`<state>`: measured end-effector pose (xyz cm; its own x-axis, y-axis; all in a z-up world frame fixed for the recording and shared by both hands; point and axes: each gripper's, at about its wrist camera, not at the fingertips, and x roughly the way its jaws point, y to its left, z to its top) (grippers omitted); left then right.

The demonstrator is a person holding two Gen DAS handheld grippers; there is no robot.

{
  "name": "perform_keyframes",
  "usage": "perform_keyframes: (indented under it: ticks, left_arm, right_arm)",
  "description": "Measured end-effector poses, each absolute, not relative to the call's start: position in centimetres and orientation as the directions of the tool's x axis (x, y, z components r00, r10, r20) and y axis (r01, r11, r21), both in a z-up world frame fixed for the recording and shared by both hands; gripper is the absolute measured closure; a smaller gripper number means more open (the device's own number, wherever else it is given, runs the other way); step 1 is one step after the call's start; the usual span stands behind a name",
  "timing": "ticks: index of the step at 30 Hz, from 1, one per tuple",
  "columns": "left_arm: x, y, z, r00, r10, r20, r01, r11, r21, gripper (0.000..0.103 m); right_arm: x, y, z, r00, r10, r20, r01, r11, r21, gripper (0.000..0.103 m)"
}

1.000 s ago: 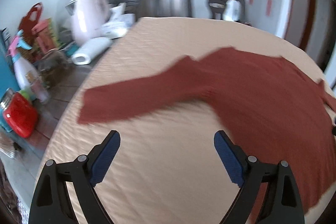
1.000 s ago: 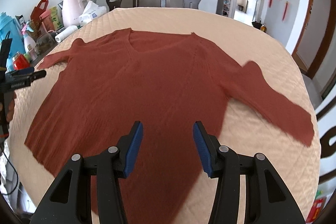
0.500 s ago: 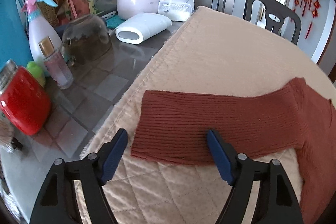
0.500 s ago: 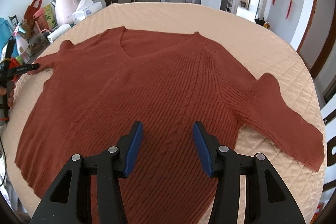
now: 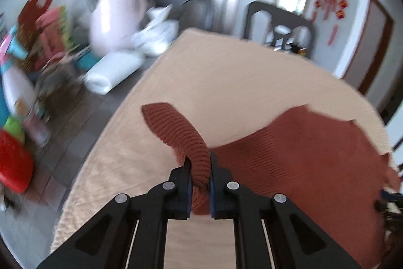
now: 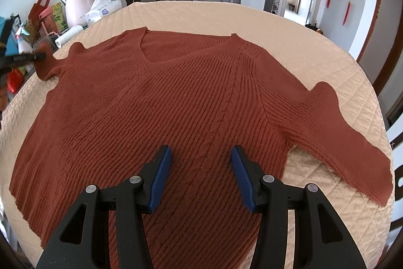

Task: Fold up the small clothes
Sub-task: 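Carry the held sleeve across the sweater body and open the left tool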

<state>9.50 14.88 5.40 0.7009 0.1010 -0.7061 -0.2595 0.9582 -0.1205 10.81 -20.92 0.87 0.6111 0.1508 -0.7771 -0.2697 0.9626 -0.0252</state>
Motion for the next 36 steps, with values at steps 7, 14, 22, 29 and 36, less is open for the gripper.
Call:
perform_keyframes:
  ticks: [7, 14, 22, 29, 36]
  left_arm:
    - [13.3, 6.1, 9.0, 0.758, -0.099, -0.644, -0.02, 0.984, -0.175, 0.091]
    - [18.3, -2.2, 4.2, 0.648, -0.298, -0.701, 0.154, 0.953, -0.262, 0.091]
    - [16.4, -1.9, 5.9, 0.646, -0.423, -0.635, 0.264, 0.905, -0.334, 0.073]
    - [15.4, 5.2, 7.2, 0.728, -0.239, -0.642, 0.101, 0.964, -0.244, 0.07]
    - [16.0, 7.1, 3.8, 0.681, -0.22, -0.699, 0.049, 0.965, -0.257, 0.071]
  right_arm:
    - [10.8, -20.9, 0.9, 0.611, 0.152, -0.777, -0.27, 0.963, -0.024, 0.053]
    - [10.8, -20.9, 0.9, 0.611, 0.153, -0.777, -0.269, 0.963, -0.022, 0.053]
    - [10.6, -20.9, 1.6, 0.602, 0.161, -0.782, -0.273, 0.962, -0.012, 0.052]
    - [11.8, -19.6, 4.1, 0.615, 0.264, -0.743, -0.304, 0.949, 0.086, 0.053]
    - [18.0, -16.8, 2.5, 0.52, 0.366, -0.772, -0.308, 0.923, 0.23, 0.055]
